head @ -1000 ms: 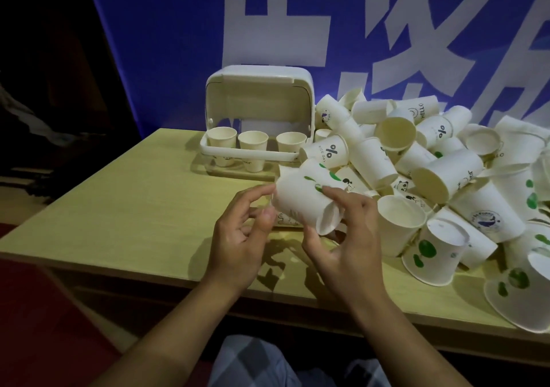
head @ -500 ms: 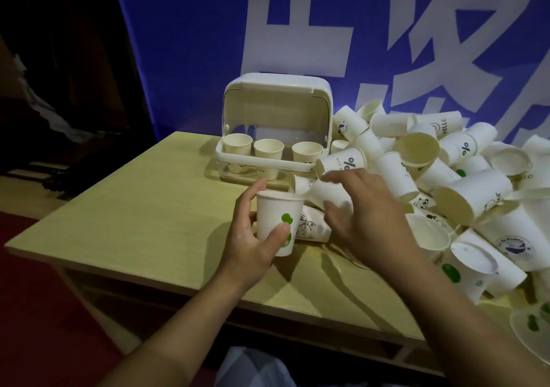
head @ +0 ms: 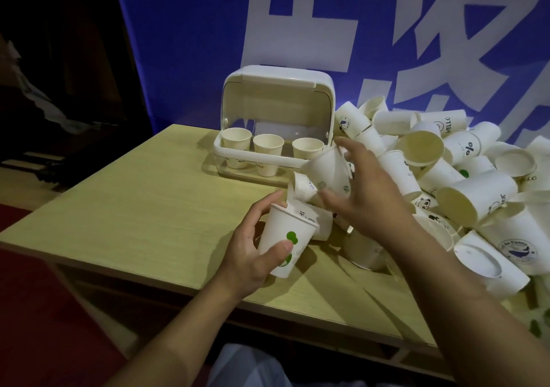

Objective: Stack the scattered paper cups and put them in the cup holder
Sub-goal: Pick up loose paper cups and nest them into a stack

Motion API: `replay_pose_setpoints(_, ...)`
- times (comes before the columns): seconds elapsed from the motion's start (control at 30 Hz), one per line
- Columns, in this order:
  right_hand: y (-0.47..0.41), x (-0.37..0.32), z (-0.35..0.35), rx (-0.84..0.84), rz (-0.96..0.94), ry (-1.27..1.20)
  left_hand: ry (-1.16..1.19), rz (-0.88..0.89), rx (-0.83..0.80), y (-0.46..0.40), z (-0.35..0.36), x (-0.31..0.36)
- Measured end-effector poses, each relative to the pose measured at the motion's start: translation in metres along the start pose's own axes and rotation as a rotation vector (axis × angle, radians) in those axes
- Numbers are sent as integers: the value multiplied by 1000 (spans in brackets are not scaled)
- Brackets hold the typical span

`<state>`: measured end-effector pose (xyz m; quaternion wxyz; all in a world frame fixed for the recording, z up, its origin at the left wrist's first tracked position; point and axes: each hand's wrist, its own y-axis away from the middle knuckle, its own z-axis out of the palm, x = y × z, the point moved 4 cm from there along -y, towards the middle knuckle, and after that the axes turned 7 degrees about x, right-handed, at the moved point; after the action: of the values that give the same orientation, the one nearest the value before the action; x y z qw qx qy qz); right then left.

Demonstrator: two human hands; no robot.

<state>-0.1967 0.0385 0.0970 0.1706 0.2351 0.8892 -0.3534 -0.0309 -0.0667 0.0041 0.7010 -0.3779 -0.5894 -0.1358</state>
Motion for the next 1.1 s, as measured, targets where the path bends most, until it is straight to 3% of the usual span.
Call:
replay_pose_setpoints(0.17,24,-30,5,-1,119,-499,-39,40,22,2,-2,0)
replay_pose_setpoints(0.33,48,-41,33,-41,154,-690,24,79,139,4,-10,2)
replay_pose_setpoints(0.43,55,-39,39,-43,115,-565,38,93,278,4,-19,3)
replay_pose_setpoints(0.53,41,-36,32,-44,-50,-253,68,158,365,6,-23,2)
replay_pose_setpoints(0.63,19,-36,31,-224,-229,137,121,185,443,7,-27,4)
replay_pose_setpoints(0.73,4,-33,42,-437,-249,419,201,171,501,7,-32,3)
replay_pose_setpoints(0.9,-4,-28,59,-567,-198,466,299,117,541,7,-37,-1)
replay_pose_setpoints(1.1,-3,-19,65,-530,-131,266,330,85,512,5,-37,-7)
